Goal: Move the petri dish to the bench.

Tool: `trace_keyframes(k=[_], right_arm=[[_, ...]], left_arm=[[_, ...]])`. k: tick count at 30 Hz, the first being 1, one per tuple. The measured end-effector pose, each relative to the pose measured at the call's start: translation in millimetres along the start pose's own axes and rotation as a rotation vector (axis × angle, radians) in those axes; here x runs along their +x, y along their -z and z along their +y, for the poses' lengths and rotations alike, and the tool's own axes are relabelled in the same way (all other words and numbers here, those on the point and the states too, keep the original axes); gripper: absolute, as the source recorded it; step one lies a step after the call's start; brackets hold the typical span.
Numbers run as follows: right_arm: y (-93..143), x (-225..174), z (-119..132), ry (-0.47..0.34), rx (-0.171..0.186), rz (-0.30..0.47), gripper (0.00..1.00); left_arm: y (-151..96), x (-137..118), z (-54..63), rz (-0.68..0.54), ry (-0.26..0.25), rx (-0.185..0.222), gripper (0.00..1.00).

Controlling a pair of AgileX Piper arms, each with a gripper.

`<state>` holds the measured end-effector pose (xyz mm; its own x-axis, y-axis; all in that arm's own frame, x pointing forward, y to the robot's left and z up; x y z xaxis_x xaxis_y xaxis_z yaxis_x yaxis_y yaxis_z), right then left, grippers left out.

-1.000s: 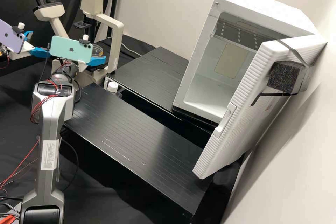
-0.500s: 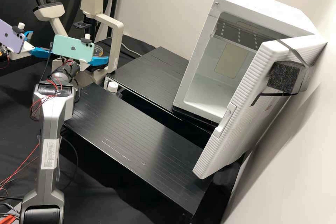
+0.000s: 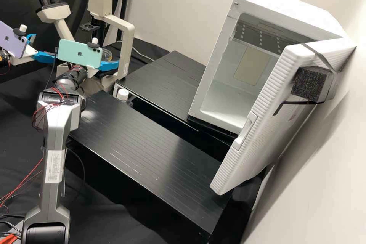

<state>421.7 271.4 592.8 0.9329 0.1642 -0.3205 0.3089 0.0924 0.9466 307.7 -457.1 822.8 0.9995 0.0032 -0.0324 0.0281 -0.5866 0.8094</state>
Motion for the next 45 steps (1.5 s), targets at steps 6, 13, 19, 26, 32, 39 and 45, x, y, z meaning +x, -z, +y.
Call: trace_keyframes(k=[6, 13, 19, 26, 32, 39, 45], right_arm=[[-0.4, 1.5, -1.9, 0.014, -0.026, -0.007, 0.0], [-1.7, 1.5, -2.3, 0.02, -0.048, -0.021, 0.0], [-2.2, 1.5, -2.2, 0.02, -0.059, -0.029, 0.0], [-2.5, 1.6, -2.0, 0.021, -0.058, -0.034, 0.0], [-2.5, 1.6, -2.0, 0.021, -0.072, -0.034, 0.0], [-2.2, 1.6, -1.8, 0.02, -0.075, -0.033, 0.0], [-2.2, 1.6, -1.8, 0.02, -0.075, -0.033, 0.0]], left_arm=[[0.0, 0.0, 0.0, 0.0, 0.0, 0.0, 1.0], [0.0, 0.0, 0.0, 0.0, 0.0, 0.0, 1.0], [0.0, 0.0, 0.0, 0.0, 0.0, 0.0, 1.0], [0.0, 0.0, 0.0, 0.0, 0.0, 0.0, 1.0], [0.0, 0.0, 0.0, 0.0, 0.0, 0.0, 1.0], [0.0, 0.0, 0.0, 0.0, 0.0, 0.0, 1.0], [0.0, 0.0, 0.0, 0.0, 0.0, 0.0, 1.0]])
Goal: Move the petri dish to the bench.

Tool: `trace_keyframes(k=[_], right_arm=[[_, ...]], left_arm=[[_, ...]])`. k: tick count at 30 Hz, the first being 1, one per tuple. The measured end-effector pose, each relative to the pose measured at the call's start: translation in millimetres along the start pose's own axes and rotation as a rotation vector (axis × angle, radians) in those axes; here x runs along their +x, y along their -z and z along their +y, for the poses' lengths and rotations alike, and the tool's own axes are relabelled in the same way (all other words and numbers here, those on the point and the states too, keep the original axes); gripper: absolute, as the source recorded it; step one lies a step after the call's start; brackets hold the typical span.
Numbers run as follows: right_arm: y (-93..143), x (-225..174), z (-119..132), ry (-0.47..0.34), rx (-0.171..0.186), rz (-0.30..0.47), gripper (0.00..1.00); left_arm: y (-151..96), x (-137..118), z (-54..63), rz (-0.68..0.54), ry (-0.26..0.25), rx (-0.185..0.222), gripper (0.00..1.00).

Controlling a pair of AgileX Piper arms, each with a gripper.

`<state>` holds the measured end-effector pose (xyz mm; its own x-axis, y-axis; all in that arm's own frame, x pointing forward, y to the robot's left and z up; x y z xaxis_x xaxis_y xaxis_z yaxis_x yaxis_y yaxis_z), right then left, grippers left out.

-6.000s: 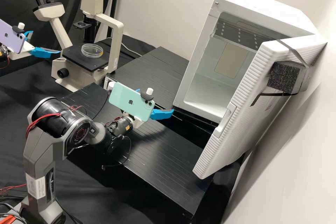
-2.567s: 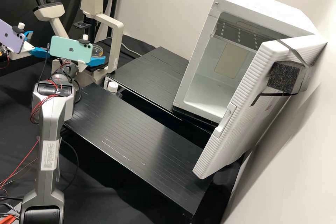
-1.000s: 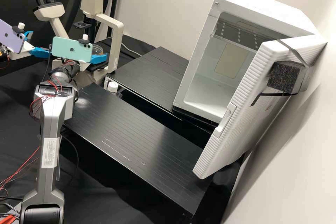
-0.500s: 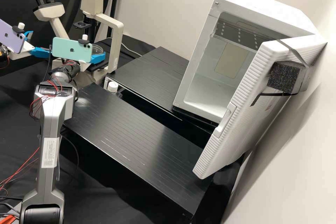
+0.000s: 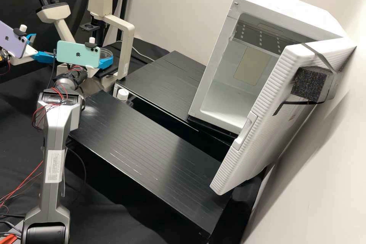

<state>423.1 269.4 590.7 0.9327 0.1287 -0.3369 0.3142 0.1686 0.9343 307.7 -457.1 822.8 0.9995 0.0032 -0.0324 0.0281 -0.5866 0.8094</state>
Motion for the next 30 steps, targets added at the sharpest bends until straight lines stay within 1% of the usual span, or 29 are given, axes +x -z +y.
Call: trace_keyframes(k=[3, 6, 11, 12, 15, 20, 21, 25, 29, 30], right_arm=[[0.1, 0.0, 0.0, 0.0, 0.001, 0.001, 0.0], [-0.4, -0.2, -0.9, 0.002, 0.017, 0.003, 0.0], [-4.0, -7.2, -0.6, 0.009, 0.02, 0.022, 0.0], [-5.7, -11.4, 1.8, 0.011, 0.017, 0.028, 0.0], [-6.6, -22.8, 7.7, 0.004, 0.024, 0.049, 0.0], [-4.1, -49.1, 24.7, -0.022, 0.034, 0.094, 0.0], [-5.4, -52.9, 24.9, -0.015, 0.037, 0.094, 0.0], [-7.6, -77.7, 36.2, -0.038, 0.023, 0.124, 0.0], [-9.5, -100.3, 49.1, -0.097, 0.023, 0.159, 0.0], [-12.6, -106.8, 50.5, -0.115, 0.017, 0.162, 0.0]], left_arm=[[0.0, 0.0, 0.0, 0.0, 0.0, 0.0, 1.0], [0.0, 0.0, 0.0, 0.0, 0.0, 0.0, 1.0], [0.0, 0.0, 0.0, 0.0, 0.0, 0.0, 1.0], [0.0, 0.0, 0.0, 0.0, 0.0, 0.0, 1.0], [0.0, 0.0, 0.0, 0.0, 0.0, 0.0, 1.0], [0.0, 0.0, 0.0, 0.0, 0.0, 0.0, 1.0], [0.0, 0.0, 0.0, 0.0, 0.0, 0.0, 1.0], [0.0, 0.0, 0.0, 0.0, 0.0, 0.0, 1.0], [0.0, 0.0, 0.0, 0.0, 0.0, 0.0, 1.0], [0.0, 0.0, 0.0, 0.0, 0.0, 0.0, 1.0]])
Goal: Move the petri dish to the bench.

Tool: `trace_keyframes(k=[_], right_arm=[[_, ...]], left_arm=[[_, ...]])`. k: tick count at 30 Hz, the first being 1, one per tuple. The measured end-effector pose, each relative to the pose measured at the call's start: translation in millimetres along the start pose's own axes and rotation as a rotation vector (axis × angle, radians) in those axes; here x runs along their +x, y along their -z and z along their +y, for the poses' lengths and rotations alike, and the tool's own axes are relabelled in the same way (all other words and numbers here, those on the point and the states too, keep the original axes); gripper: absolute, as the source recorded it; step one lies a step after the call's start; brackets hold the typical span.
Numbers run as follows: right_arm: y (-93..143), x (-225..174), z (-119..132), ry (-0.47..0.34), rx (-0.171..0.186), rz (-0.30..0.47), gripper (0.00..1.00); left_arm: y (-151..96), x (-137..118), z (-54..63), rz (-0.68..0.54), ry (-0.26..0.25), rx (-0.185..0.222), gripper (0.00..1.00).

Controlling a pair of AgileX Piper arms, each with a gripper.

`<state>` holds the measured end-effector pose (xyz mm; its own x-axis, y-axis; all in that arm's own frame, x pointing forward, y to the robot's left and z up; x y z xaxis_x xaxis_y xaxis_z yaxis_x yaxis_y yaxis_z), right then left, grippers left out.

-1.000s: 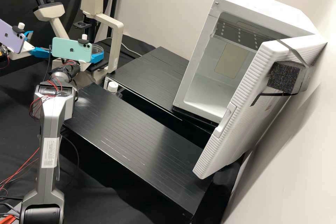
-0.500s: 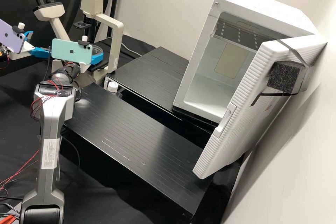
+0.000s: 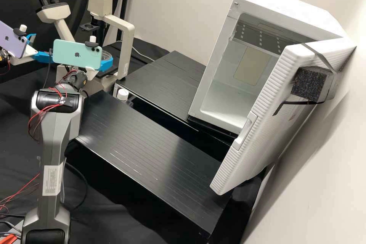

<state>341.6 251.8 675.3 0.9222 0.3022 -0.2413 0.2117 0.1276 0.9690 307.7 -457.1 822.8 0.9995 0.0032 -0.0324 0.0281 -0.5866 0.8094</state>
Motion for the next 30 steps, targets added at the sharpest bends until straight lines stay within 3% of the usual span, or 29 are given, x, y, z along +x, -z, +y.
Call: trace_keyframes(k=[7, 14, 23, 30], right_arm=[[-10.6, -67.1, 20.6, -0.125, -0.027, 0.04, 0.0], [-38.2, -136.8, 29.1, -0.207, -0.07, 0.028, 0.0], [-88.3, -194.4, 25.9, -0.178, -0.115, -0.118, 0.0], [-125.3, -226.3, 31.7, -0.2, -0.102, -0.28, 0.0]], left_arm=[[0.0, 0.0, 0.0, 0.0, 0.0, 0.0, 1.0], [0.0, 0.0, 0.0, 0.0, 0.0, 0.0, 1.0], [0.0, 0.0, 0.0, 0.0, 0.0, 0.0, 1.0], [0.0, 0.0, 0.0, 0.0, 0.0, 0.0, 1.0]])
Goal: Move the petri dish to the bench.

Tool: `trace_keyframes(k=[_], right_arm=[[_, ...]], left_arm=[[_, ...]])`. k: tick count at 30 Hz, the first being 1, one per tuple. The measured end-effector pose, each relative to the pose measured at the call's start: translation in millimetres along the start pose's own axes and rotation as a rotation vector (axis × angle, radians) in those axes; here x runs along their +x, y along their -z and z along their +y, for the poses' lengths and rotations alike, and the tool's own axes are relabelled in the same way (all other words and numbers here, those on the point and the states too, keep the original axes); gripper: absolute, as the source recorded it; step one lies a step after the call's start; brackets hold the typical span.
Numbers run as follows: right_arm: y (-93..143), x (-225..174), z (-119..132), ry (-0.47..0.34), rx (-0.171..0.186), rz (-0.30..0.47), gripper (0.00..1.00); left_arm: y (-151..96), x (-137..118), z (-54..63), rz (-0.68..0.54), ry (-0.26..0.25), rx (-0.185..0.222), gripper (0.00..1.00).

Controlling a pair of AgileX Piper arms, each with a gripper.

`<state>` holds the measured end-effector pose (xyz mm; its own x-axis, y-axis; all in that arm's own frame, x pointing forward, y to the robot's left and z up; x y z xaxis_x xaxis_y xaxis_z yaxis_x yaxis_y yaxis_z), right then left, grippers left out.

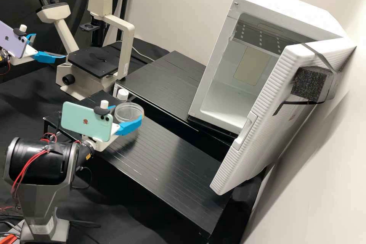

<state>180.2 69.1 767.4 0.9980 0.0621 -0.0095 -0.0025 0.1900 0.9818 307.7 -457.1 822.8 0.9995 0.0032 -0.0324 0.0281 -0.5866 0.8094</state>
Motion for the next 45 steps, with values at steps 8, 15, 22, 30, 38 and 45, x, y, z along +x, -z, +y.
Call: trace_keyframes(k=[8, 15, 22, 30, 38, 45], right_arm=[[-22.1, -5.4, 4.2, -0.022, 0.004, -0.095, 0.0], [-33.1, -7.1, 9.6, -0.063, 0.031, -0.144, 0.0], [-38.2, -9.8, 10.0, -0.067, 0.052, -0.153, 1.0], [-38.8, -9.7, 9.9, -0.067, 0.067, -0.152, 1.0], [-38.1, -10.9, 11.8, -0.076, 0.073, -0.146, 1.0], [-29.7, -17.1, 24.5, -0.135, 0.104, -0.091, 1.0]], left_arm=[[0.0, 0.0, 0.0, 0.0, 0.0, 0.0, 1.0], [0.0, 0.0, 0.0, 0.0, 0.0, 0.0, 1.0], [0.0, 0.0, 0.0, 0.0, 0.0, 0.0, 1.0], [0.0, 0.0, 0.0, 0.0, 0.0, 0.0, 1.0], [0.0, 0.0, 0.0, 0.0, 0.0, 0.0, 1.0], [0.0, 0.0, 0.0, 0.0, 0.0, 0.0, 1.0]])
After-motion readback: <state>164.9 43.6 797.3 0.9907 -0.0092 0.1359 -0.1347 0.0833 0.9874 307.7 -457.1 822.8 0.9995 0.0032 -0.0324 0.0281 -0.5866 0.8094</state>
